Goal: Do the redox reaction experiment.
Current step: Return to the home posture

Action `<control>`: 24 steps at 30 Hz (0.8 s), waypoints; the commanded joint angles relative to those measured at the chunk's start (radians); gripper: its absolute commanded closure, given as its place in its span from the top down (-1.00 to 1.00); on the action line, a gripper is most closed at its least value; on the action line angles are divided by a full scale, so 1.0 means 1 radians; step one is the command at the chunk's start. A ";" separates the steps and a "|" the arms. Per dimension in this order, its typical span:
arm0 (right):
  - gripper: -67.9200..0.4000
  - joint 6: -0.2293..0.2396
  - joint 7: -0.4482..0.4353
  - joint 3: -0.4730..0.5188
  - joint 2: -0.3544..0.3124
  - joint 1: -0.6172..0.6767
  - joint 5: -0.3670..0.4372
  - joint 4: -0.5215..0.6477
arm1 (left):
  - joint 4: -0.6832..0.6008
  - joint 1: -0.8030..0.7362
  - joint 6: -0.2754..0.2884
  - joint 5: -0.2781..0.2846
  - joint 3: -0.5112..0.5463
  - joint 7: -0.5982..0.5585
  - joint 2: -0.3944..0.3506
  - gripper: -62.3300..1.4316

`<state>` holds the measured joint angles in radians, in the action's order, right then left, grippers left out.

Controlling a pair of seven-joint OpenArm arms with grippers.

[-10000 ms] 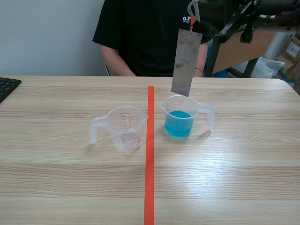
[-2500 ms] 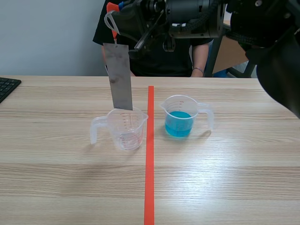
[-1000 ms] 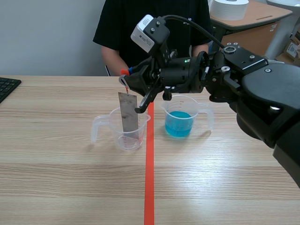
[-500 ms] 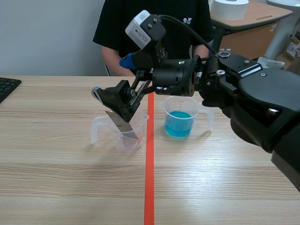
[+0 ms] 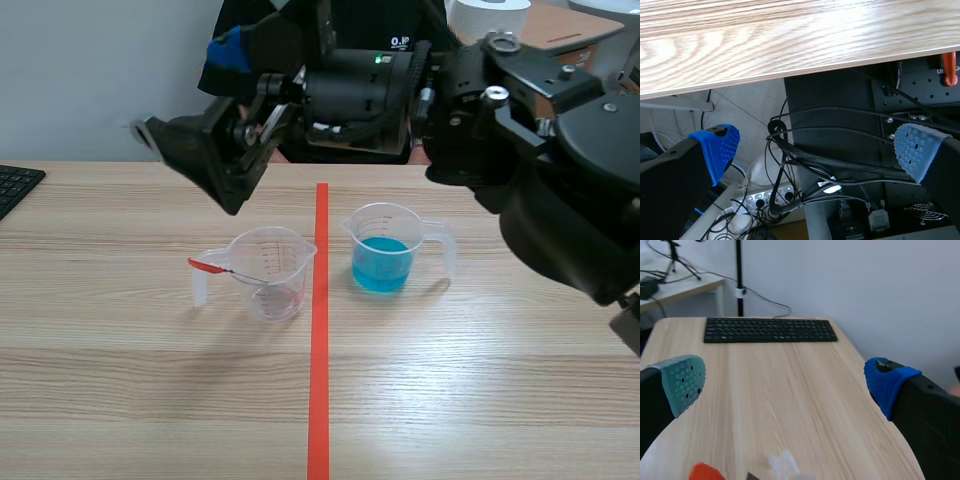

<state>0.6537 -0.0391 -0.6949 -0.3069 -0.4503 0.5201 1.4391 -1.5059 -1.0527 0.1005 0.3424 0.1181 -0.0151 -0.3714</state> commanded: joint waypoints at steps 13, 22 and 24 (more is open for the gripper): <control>1.00 -0.136 -0.013 0.020 -0.307 0.137 0.121 0.148 | -0.005 -0.015 -0.002 0.006 0.006 -0.010 -0.029 1.00; 1.00 -0.278 -0.090 0.022 -0.511 0.340 0.120 0.391 | -0.098 -0.033 0.051 0.006 0.095 -0.103 -0.129 1.00; 1.00 -0.322 -0.102 0.024 -0.556 0.381 0.120 0.442 | -0.132 -0.033 0.098 0.006 0.142 -0.125 -0.134 1.00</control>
<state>0.3462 -0.1173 -0.6846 -0.8463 -0.0582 0.6262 1.8698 -1.6073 -1.0828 0.1925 0.3424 0.2447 -0.1154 -0.5064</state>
